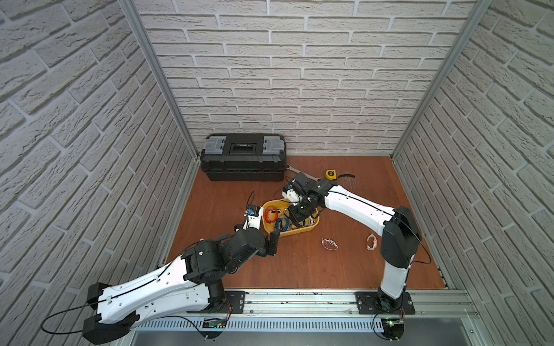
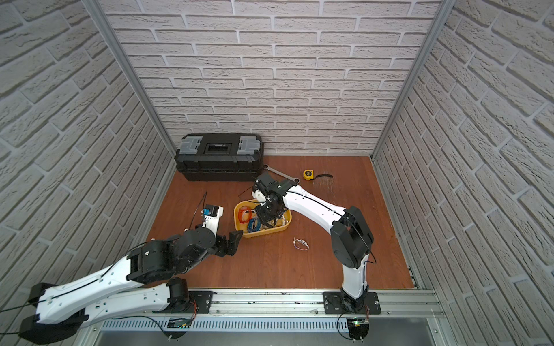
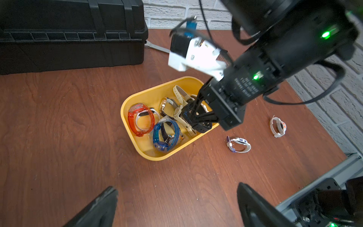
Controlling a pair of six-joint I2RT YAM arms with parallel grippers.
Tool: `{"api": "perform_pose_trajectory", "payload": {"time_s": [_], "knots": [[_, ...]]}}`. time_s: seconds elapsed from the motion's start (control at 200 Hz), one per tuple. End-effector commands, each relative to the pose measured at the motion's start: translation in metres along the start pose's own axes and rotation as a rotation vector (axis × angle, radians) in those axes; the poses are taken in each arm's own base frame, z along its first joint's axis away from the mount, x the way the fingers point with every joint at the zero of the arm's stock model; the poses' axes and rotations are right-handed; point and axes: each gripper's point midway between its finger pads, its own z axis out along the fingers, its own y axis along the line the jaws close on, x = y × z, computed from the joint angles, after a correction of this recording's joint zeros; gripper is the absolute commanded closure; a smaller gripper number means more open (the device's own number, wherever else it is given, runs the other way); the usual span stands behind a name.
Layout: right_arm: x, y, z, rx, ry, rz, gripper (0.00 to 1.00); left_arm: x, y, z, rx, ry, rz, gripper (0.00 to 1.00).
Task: Put the watch into the storage box
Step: Place the watch in the storage box.
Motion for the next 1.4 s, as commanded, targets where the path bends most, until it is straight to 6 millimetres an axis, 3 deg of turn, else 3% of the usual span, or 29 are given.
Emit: {"api": "perform_pose_trajectory", "payload": {"time_s": [0.0,0.165,0.21,0.36,0.58,0.77,0.875,0.93,1.015,1.09,1.205,1.395], "knots": [[-0.012,0.002,0.004,0.031,-0.028,-0.052,0.98,0.002,0.008,0.001,-0.033,-0.008,-0.010,0.02],[-0.007,-0.011,0.016,0.116,0.002,-0.079,0.98,0.003,0.008,0.003,-0.039,-0.005,-0.007,0.02],[-0.002,-0.018,0.031,0.142,0.037,-0.084,0.98,0.004,0.008,0.003,-0.040,-0.005,-0.005,0.02],[0.001,-0.030,0.035,0.202,0.047,-0.099,0.98,0.005,0.009,0.005,-0.043,-0.003,-0.005,0.02],[-0.013,-0.031,0.037,0.216,0.004,-0.126,0.98,0.003,0.008,0.005,-0.044,-0.009,-0.003,0.02],[-0.004,-0.025,0.047,0.160,0.026,-0.102,0.98,0.008,0.010,0.006,-0.047,0.003,-0.010,0.02],[0.001,-0.023,0.044,0.143,0.000,-0.084,0.98,0.009,0.011,0.005,-0.048,0.001,-0.011,0.02],[0.000,-0.021,0.032,0.138,-0.042,-0.083,0.97,0.009,0.011,0.006,-0.048,-0.001,-0.010,0.02],[0.006,-0.024,0.029,0.145,-0.043,-0.084,0.89,0.010,0.011,0.006,-0.048,0.003,-0.005,0.02],[0.010,-0.023,0.027,0.137,-0.052,-0.078,0.76,0.009,0.011,0.007,-0.049,0.002,-0.005,0.02],[0.009,-0.019,0.013,0.123,-0.088,-0.065,0.65,0.010,0.010,0.008,-0.048,0.005,-0.006,0.02],[0.004,-0.010,-0.016,0.088,-0.147,-0.055,0.58,0.011,0.008,0.009,-0.041,0.011,-0.005,0.02]]}}
